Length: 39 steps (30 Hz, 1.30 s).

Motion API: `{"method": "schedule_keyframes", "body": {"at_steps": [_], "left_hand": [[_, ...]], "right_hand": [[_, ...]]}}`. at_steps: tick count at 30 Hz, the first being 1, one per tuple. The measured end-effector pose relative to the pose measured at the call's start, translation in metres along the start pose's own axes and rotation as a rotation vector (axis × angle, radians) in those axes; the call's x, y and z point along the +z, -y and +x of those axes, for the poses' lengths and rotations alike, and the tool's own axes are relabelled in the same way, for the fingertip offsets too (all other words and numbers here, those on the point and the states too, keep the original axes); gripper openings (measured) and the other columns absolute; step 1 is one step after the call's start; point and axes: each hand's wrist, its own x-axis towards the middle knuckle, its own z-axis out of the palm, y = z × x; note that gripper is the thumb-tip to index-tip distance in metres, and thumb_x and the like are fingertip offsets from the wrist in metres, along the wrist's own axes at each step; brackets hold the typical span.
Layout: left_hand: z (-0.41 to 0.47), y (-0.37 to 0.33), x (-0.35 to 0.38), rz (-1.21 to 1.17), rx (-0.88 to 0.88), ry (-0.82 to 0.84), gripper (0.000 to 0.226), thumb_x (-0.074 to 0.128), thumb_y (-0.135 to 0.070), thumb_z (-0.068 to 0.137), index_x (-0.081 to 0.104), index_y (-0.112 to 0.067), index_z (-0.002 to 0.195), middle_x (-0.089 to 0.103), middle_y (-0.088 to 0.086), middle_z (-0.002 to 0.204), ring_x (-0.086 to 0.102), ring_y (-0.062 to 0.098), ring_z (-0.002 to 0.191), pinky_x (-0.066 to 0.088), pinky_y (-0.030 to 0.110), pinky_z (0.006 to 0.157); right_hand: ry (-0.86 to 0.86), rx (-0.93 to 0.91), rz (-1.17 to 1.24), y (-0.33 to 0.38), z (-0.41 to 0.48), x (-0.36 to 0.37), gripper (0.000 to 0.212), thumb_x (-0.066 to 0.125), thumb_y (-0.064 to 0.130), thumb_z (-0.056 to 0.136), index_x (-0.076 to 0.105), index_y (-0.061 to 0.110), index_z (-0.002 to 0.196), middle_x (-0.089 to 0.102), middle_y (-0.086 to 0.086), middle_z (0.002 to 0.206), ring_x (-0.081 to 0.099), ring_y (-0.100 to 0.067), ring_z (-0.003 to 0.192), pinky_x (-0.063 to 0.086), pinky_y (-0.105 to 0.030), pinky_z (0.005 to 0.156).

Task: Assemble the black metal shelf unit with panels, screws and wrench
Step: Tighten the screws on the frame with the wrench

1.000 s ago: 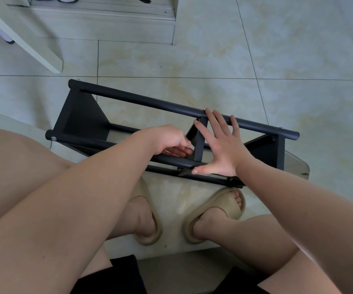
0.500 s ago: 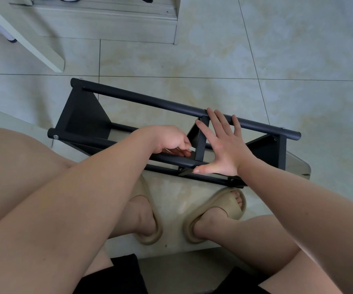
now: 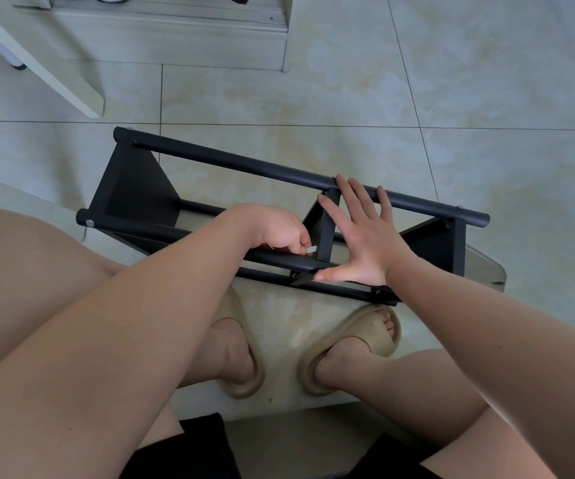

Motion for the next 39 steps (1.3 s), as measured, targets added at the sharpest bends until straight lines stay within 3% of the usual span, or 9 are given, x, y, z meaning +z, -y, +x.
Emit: {"method": "schedule_keyframes", "body": {"at_steps": [5, 10, 15, 17, 20, 24, 30, 34, 39], "left_hand": [[-0.003, -0.001, -0.002, 0.037, 0.008, -0.023, 0.028, 0.056, -0.019, 0.100, 0.066, -0.015, 0.126, 0.061, 0.004, 0.128, 0.054, 0.024, 0.118, 0.040, 0.034, 0.103], [-0.002, 0.005, -0.008, -0.052, 0.065, -0.175, 0.014, 0.065, -0.018, 0.093, 0.074, -0.020, 0.105, 0.073, 0.000, 0.093, 0.064, 0.011, 0.080, 0.049, 0.023, 0.073], [-0.002, 0.003, -0.011, 0.001, 0.047, -0.209, 0.014, 0.065, -0.015, 0.088, 0.071, -0.028, 0.089, 0.069, -0.005, 0.087, 0.062, 0.013, 0.082, 0.045, 0.026, 0.071], [0.000, 0.004, -0.007, -0.089, 0.030, -0.198, 0.016, 0.061, -0.013, 0.087, 0.071, -0.025, 0.084, 0.066, -0.005, 0.086, 0.058, 0.015, 0.079, 0.045, 0.026, 0.072], [0.004, 0.004, -0.002, -0.336, 0.016, -0.168, 0.016, 0.059, -0.015, 0.090, 0.073, -0.009, 0.098, 0.066, -0.002, 0.092, 0.061, 0.013, 0.084, 0.050, 0.027, 0.078], [0.010, 0.005, 0.002, -0.627, -0.051, -0.175, 0.016, 0.062, -0.018, 0.096, 0.067, -0.005, 0.105, 0.073, 0.004, 0.092, 0.071, 0.013, 0.090, 0.056, 0.029, 0.080], [0.011, -0.002, 0.008, -0.685, -0.052, -0.311, 0.014, 0.065, -0.017, 0.095, 0.066, -0.010, 0.106, 0.076, 0.005, 0.096, 0.073, 0.007, 0.082, 0.056, 0.024, 0.078], [0.011, -0.002, 0.007, -0.817, -0.068, -0.276, 0.028, 0.066, -0.017, 0.094, 0.059, -0.011, 0.121, 0.076, 0.004, 0.098, 0.073, 0.010, 0.089, 0.056, 0.025, 0.078], [0.012, -0.003, 0.007, -0.756, -0.096, -0.209, 0.027, 0.064, -0.016, 0.096, 0.063, -0.009, 0.122, 0.076, 0.003, 0.097, 0.073, 0.014, 0.093, 0.054, 0.026, 0.073]], "right_hand": [[-0.004, -0.001, -0.004, 0.000, 0.000, 0.000, 0.132, 0.035, 0.101, 0.057, -0.002, 0.029, 0.161, -0.018, -0.012, 0.167, -0.014, -0.030, 0.155, -0.009, -0.062, 0.121], [0.003, 0.001, -0.001, 0.000, 0.001, 0.000, 0.132, 0.034, 0.102, 0.057, -0.003, 0.029, 0.161, -0.019, -0.011, 0.167, -0.016, -0.030, 0.155, -0.010, -0.061, 0.121], [-0.003, -0.001, 0.016, 0.000, 0.000, -0.001, 0.132, 0.034, 0.101, 0.057, -0.001, 0.029, 0.161, -0.018, -0.011, 0.168, -0.015, -0.030, 0.155, -0.011, -0.061, 0.121], [-0.005, -0.003, 0.017, 0.000, 0.000, -0.001, 0.132, 0.034, 0.101, 0.057, -0.001, 0.029, 0.161, -0.018, -0.011, 0.168, -0.015, -0.030, 0.155, -0.011, -0.060, 0.121], [0.000, -0.003, 0.015, 0.000, 0.000, -0.001, 0.132, 0.036, 0.101, 0.057, -0.002, 0.029, 0.161, -0.019, -0.010, 0.167, -0.015, -0.030, 0.155, -0.012, -0.060, 0.121], [-0.004, -0.002, 0.011, 0.000, 0.000, -0.001, 0.132, 0.035, 0.101, 0.057, -0.001, 0.029, 0.161, -0.018, -0.011, 0.167, -0.014, -0.031, 0.155, -0.011, -0.060, 0.121], [0.001, 0.001, 0.015, 0.000, 0.000, 0.000, 0.131, 0.036, 0.101, 0.057, -0.003, 0.030, 0.161, -0.020, -0.009, 0.167, -0.016, -0.029, 0.155, -0.013, -0.059, 0.121], [-0.005, -0.001, 0.017, -0.001, 0.000, 0.000, 0.131, 0.036, 0.101, 0.057, -0.001, 0.030, 0.160, -0.019, -0.009, 0.167, -0.016, -0.030, 0.155, -0.012, -0.060, 0.121], [-0.011, -0.004, 0.015, -0.001, 0.000, 0.000, 0.131, 0.036, 0.101, 0.057, -0.002, 0.030, 0.161, -0.019, -0.010, 0.167, -0.015, -0.030, 0.155, -0.013, -0.060, 0.121]]}}
